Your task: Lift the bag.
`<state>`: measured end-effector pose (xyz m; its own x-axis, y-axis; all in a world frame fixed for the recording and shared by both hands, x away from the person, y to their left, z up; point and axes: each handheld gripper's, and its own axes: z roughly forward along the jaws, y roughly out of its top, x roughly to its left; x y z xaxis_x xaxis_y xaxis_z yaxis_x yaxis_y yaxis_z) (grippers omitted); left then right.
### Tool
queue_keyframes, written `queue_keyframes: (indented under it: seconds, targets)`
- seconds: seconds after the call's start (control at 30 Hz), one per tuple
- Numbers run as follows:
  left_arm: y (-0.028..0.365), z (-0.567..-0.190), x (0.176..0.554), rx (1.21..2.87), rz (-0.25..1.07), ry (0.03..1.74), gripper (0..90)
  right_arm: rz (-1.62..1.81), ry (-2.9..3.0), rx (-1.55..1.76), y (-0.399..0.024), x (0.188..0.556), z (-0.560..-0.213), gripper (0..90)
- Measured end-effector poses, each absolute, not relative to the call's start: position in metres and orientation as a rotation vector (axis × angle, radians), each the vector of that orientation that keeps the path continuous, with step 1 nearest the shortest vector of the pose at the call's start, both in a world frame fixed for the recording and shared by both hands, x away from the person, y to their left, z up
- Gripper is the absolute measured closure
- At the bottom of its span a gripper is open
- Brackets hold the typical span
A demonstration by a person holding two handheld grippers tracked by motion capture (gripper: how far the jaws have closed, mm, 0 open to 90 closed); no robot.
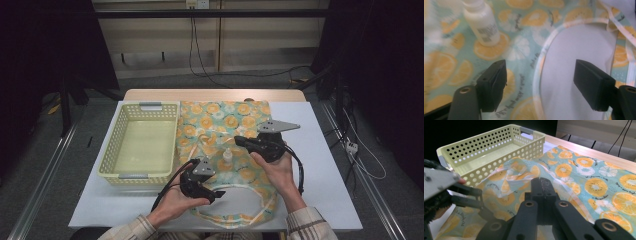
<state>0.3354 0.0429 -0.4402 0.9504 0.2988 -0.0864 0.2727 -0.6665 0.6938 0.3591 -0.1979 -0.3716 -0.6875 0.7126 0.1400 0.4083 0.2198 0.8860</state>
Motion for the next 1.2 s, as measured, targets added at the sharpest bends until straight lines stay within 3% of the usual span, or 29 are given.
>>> queue_keyframes:
  seconds: [0.63, 1.07, 1.13, 1.2]
  targets:
    - [0.038, -0.454, 0.347, 2.408, 0.096, 0.461, 46.9, 1.445, 2.22, 1.04, -0.197, 0.358, -0.374, 90.0]
    - [0.042, -0.455, 0.358, 2.348, 0.02, 0.565, 80.1, 1.439, 2.23, 1.037, -0.195, 0.359, -0.376, 90.0]
    - [0.042, -0.456, 0.358, 2.332, -0.003, 0.577, 90.0, 1.439, 2.23, 1.039, -0.195, 0.359, -0.376, 90.0]
    - [0.042, -0.456, 0.357, 2.328, -0.003, 0.592, 90.0, 1.44, 2.23, 1.04, -0.195, 0.359, -0.377, 90.0]
